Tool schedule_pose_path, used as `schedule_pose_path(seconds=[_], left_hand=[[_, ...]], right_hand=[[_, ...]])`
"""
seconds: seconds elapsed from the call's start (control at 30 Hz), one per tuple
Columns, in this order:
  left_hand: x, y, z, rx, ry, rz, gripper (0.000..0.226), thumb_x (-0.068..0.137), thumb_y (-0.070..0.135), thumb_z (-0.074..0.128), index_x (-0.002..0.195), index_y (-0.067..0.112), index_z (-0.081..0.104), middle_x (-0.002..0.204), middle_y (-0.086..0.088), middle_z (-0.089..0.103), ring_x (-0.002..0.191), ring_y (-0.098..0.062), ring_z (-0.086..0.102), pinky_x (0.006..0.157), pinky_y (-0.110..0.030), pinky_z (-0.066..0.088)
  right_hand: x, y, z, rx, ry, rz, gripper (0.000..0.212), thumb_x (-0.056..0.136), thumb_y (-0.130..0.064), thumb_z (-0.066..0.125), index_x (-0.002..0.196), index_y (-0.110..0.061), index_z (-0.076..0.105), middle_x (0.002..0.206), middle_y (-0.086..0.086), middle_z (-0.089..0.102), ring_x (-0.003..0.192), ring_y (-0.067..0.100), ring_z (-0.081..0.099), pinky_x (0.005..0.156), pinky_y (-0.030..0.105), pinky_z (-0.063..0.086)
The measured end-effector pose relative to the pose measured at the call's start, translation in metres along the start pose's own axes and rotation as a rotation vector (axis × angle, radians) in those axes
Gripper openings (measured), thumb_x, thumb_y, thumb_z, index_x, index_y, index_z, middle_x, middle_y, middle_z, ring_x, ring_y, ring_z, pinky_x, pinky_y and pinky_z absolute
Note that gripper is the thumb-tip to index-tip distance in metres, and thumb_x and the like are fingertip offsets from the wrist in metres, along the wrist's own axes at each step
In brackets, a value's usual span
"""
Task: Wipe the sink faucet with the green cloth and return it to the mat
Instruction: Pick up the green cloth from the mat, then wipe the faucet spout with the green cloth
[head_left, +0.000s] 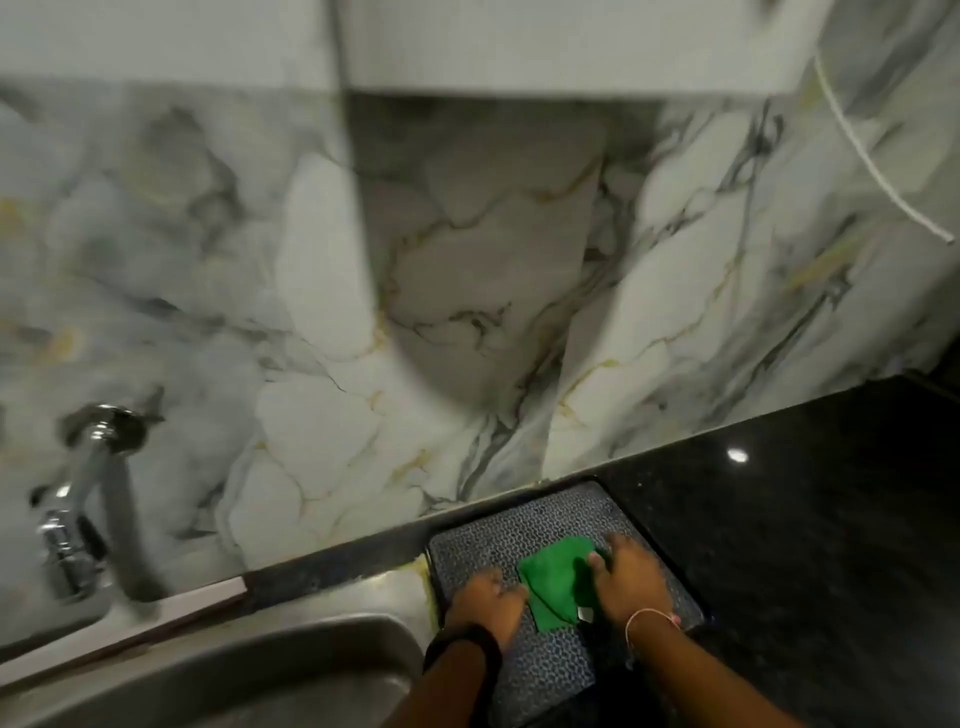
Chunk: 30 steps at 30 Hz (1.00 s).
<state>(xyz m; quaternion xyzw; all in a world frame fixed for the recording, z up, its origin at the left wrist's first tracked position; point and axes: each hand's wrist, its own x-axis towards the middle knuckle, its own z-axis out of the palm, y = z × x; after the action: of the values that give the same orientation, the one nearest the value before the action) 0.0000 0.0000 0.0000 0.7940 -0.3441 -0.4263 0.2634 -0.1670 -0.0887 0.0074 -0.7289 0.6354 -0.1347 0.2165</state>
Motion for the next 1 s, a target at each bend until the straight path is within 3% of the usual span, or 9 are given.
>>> schedule_pose_path(seconds=[0.13,0.33,0.47,0.57,0.63,0.73,0.8,0.93,1.0], left_hand=[[0.040,0.007,0.038,-0.024,-0.045,-0.040,0.064,0.075,0.052,0.057,0.115,0.002,0.065,0.123,-0.022,0.065,0.113,-0.033,0.062,0.097,-0.037,0.051],[0.078,0.006,0.068,0.079,0.056,-0.085,0.067,0.076,0.058,0.070,0.125,0.013,0.063,0.129,-0.012,0.064,0.121,-0.028,0.059,0.100,-0.035,0.050],[0.080,-0.001,0.076,0.073,0.131,-0.093,0.058,0.072,0.048,0.078,0.120,0.018,0.064,0.125,-0.010,0.066,0.118,-0.027,0.061,0.098,-0.033,0.051],[0.078,0.002,0.074,-0.016,0.096,-0.113,0.045,0.072,0.034,0.073,0.114,0.019,0.068,0.120,-0.010,0.069,0.114,-0.027,0.063,0.098,-0.035,0.053],[0.068,0.004,0.066,-0.120,0.068,-0.088,0.043,0.066,0.029,0.069,0.108,0.017,0.071,0.112,-0.008,0.073,0.107,-0.025,0.067,0.094,-0.033,0.056],[0.055,0.005,0.056,-0.339,-0.004,-0.017,0.049,0.058,0.020,0.070,0.106,0.015,0.073,0.100,-0.006,0.077,0.094,-0.021,0.072,0.089,-0.036,0.060],[0.042,0.002,0.037,-0.492,-0.063,0.018,0.062,0.048,0.015,0.073,0.110,0.009,0.071,0.094,-0.009,0.077,0.088,-0.023,0.074,0.086,-0.044,0.061],[-0.018,-0.004,-0.029,-0.627,-0.169,0.097,0.049,0.062,-0.004,0.071,0.110,0.005,0.067,0.082,-0.003,0.076,0.068,-0.012,0.071,0.063,-0.027,0.062],[-0.052,-0.012,-0.068,-0.586,-0.120,0.145,0.036,0.069,-0.013,0.069,0.092,0.015,0.072,0.072,0.002,0.077,0.062,-0.007,0.070,0.057,-0.021,0.059]], right_hand=[[0.022,0.018,0.018,0.101,-0.110,0.132,0.044,0.088,-0.027,0.063,0.128,-0.009,0.056,0.124,0.018,0.067,0.116,0.034,0.061,0.095,0.036,0.046],[0.038,0.040,0.054,0.230,-0.135,0.232,0.038,0.073,-0.032,0.076,0.103,-0.010,0.068,0.104,0.015,0.075,0.097,0.032,0.070,0.086,0.039,0.055],[0.036,0.046,0.059,0.348,-0.122,0.279,0.031,0.065,-0.027,0.084,0.088,-0.013,0.068,0.091,0.013,0.077,0.086,0.030,0.071,0.080,0.038,0.056],[0.035,0.054,0.061,0.524,-0.133,0.325,0.035,0.050,-0.025,0.085,0.075,-0.014,0.064,0.081,0.014,0.076,0.077,0.032,0.071,0.079,0.049,0.059],[0.026,0.045,0.052,0.766,-0.175,0.384,0.044,0.045,-0.024,0.084,0.081,-0.005,0.068,0.081,0.022,0.076,0.078,0.039,0.072,0.078,0.057,0.059],[0.005,0.025,0.027,1.134,-0.322,0.448,0.036,0.071,-0.011,0.074,0.100,0.010,0.070,0.096,0.032,0.074,0.089,0.045,0.071,0.088,0.054,0.056],[-0.012,0.008,0.012,1.274,-0.449,0.456,0.038,0.075,-0.013,0.068,0.106,0.010,0.070,0.105,0.034,0.071,0.097,0.047,0.069,0.094,0.056,0.052],[-0.056,-0.039,-0.008,1.472,-0.780,0.407,0.048,0.063,-0.006,0.082,0.106,0.009,0.070,0.108,0.034,0.070,0.087,0.040,0.073,0.076,0.051,0.059],[-0.077,-0.074,-0.013,1.365,-0.812,0.282,0.048,0.068,0.011,0.074,0.115,0.011,0.064,0.105,0.033,0.071,0.085,0.035,0.075,0.067,0.042,0.064]])
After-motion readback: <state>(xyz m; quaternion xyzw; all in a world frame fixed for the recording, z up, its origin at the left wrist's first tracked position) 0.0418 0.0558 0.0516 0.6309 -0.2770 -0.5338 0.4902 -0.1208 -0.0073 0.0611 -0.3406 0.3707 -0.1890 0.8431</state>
